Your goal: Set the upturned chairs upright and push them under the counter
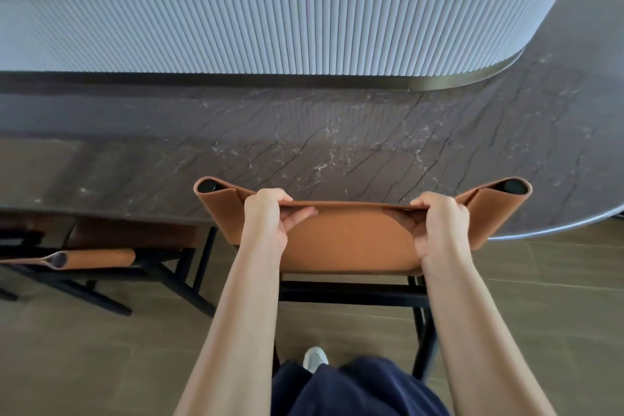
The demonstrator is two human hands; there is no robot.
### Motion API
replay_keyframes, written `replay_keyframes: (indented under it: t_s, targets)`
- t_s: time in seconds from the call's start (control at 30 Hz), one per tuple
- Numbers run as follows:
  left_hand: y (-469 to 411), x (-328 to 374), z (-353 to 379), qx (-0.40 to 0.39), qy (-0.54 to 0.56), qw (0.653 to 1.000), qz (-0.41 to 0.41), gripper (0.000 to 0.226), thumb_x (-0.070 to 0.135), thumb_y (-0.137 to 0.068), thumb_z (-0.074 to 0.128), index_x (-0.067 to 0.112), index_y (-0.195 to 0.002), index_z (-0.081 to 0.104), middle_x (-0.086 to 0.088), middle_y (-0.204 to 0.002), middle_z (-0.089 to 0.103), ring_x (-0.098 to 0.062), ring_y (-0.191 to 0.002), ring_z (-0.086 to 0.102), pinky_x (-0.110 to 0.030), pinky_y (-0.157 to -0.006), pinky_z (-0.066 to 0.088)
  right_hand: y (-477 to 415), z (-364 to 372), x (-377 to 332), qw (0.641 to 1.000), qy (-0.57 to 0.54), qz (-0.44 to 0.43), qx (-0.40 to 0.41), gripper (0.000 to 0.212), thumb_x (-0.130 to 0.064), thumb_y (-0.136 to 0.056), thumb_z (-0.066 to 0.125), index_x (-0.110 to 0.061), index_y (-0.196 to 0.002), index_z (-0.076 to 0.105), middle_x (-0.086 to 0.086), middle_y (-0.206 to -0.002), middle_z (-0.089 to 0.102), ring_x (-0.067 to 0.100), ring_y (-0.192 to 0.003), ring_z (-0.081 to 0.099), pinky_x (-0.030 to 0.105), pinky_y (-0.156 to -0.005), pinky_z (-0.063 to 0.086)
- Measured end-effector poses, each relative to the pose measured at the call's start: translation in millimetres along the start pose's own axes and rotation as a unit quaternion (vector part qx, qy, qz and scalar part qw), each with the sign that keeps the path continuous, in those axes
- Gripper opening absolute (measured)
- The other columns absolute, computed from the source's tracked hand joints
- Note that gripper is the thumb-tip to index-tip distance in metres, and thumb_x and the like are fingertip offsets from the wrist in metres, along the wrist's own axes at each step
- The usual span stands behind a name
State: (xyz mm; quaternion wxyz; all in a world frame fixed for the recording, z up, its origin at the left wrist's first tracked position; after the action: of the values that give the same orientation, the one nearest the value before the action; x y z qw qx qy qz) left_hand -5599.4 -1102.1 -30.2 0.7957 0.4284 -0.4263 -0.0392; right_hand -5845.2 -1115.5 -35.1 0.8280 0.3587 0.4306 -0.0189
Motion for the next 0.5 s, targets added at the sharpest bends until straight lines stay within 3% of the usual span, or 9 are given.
replay_keyframes:
  t_s: [0.1, 0.2, 0.37, 0.5]
  targets:
    - [-9.6, 14.9, -9.3, -0.003, 0.004, 1.000, 0.012, 0.018, -0.014, -0.085, 0.042, -0.001, -0.089, 0.055, -0.032, -0.113, 0.058, -0.047, -0.083, 0.067, -0.031, -0.046, 0.055, 2.0, 10.7, 10.4, 1.000, -0.002, -0.002, 0.004, 0.027, 0.014, -0.078, 0.049, 0.000, -0.101, 0.048, 0.013, -0.084, 0.045, 0.027, -0.064, 0.052, 0.037, -0.051, 0.057]
    - [-14.8, 24.4, -20.6, 0.002, -0.021, 1.000, 0.018, 0.019, -0.011, -0.086, 0.043, 0.000, -0.097, 0.054, -0.029, -0.102, 0.060, -0.037, -0.060, 0.071, -0.023, -0.044, 0.053, 4.4, 18.3, 22.8, 1.000, 0.002, -0.019, 0.012, 0.026, 0.010, -0.076, 0.051, -0.003, -0.098, 0.047, 0.012, -0.087, 0.044, 0.024, -0.063, 0.051, 0.039, -0.056, 0.058]
    - [-31.1, 20.5, -44.1, 0.004, -0.045, 0.999, 0.019, 0.029, -0.010, -0.087, 0.043, -0.001, -0.114, 0.051, -0.031, -0.112, 0.058, -0.037, -0.066, 0.071, -0.021, -0.044, 0.052, 5.9, 19.0, 56.0, 1.000, -0.001, -0.017, 0.007, 0.023, 0.009, -0.077, 0.052, -0.009, -0.088, 0.042, 0.013, -0.088, 0.046, 0.025, -0.063, 0.056, 0.039, -0.059, 0.059]
    - [-39.3, 1.4, -44.4, 0.013, -0.064, 0.998, 0.001, 0.028, -0.011, -0.087, 0.043, -0.007, -0.114, 0.050, -0.027, -0.084, 0.062, -0.033, -0.053, 0.069, -0.023, -0.042, 0.052, -6.4, -4.4, 72.7, 1.000, 0.000, -0.005, 0.024, 0.020, 0.010, -0.078, 0.051, -0.008, -0.083, 0.043, 0.010, -0.081, 0.044, 0.025, -0.063, 0.052, 0.032, -0.052, 0.055]
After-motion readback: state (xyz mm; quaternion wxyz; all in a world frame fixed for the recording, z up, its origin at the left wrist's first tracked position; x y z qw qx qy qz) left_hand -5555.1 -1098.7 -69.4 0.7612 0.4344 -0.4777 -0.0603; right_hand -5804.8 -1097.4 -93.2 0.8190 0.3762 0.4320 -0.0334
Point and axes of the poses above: each hand's wrist, its own y-axis away from the middle knuckle, its own z-axis out of the palm, x = y × z, the point moved 6 cm from there along -y, towards the middle knuckle
